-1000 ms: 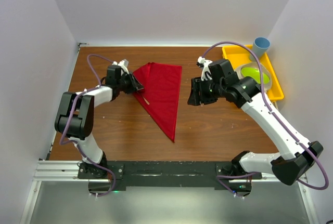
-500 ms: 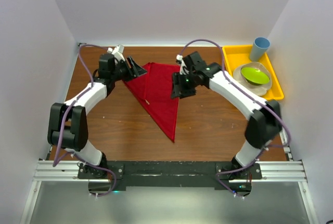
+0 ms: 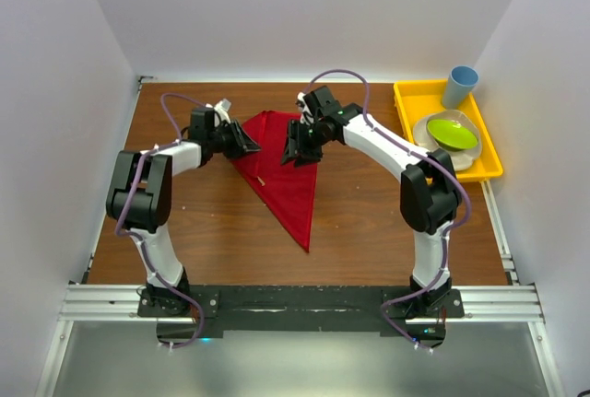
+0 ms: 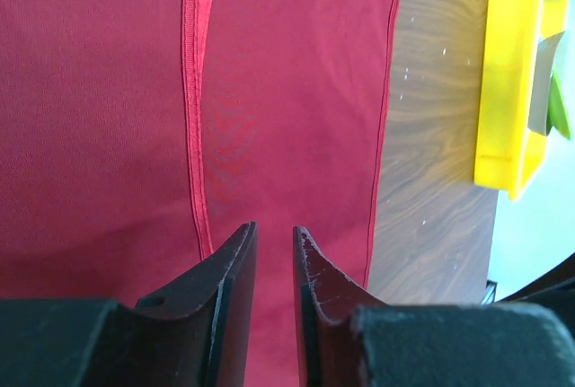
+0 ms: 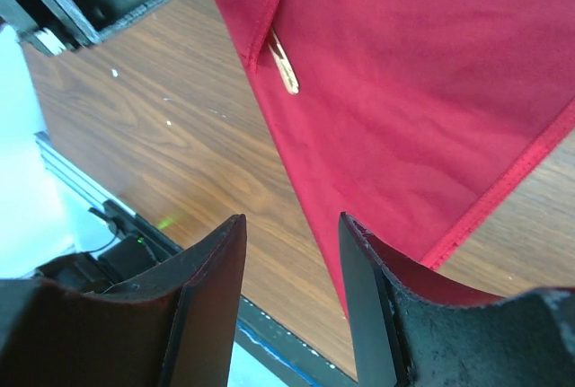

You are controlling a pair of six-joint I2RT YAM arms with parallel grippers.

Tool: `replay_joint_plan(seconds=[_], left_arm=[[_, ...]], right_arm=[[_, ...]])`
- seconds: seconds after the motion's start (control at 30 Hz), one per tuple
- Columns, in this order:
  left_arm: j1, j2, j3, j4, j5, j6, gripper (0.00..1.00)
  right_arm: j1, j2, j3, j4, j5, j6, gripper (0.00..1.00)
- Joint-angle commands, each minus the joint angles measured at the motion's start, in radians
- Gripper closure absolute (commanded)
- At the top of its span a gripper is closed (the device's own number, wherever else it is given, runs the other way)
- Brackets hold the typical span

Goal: Fold the napkin, place the utensils inside, and roll it up
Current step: Fold the napkin

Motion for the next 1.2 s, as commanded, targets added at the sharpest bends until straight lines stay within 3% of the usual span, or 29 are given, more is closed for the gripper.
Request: replay_joint_plan(seconds=[0.0, 0.47, 0.7, 0.9, 0.97, 1.07, 1.17], left_arm=[[-0.009, -0.017, -0.018, 0.028, 0.041, 0.056, 0.73], [-0.023, -0.073, -0.144, -0.032, 0.016, 0.137, 0.76], [-0.025, -0.122, -0.133, -0.097, 0.005, 0.182, 0.76], [-0.043, -0.255, -0.084, -0.219, -0.025, 0.225, 0.61], [-0.080, -0.307, -0.093, -0.261, -0.066, 0.267, 0.51], [-0.281, -0.418, -0.137, -0.302, -0.191, 0.361, 0.47], [-0.485, -0.519, -0.212, -0.299, -0.336, 0.430, 0.46]], right_arm=[[-0.006, 0.012, 0.045, 0.033, -0.050, 0.031, 0.52], [-0.007, -0.036, -0.031, 0.045, -0.059, 0.024, 0.54], [-0.012, -0.059, -0.030, 0.028, -0.047, 0.010, 0.54], [-0.038, -0.104, 0.004, -0.091, 0.024, -0.059, 0.53], [-0.058, -0.130, 0.004, -0.180, 0.084, -0.096, 0.53], [-0.112, -0.190, -0.036, -0.283, 0.107, -0.169, 0.52], [-0.161, -0.283, -0.115, -0.345, 0.174, -0.222, 0.38]])
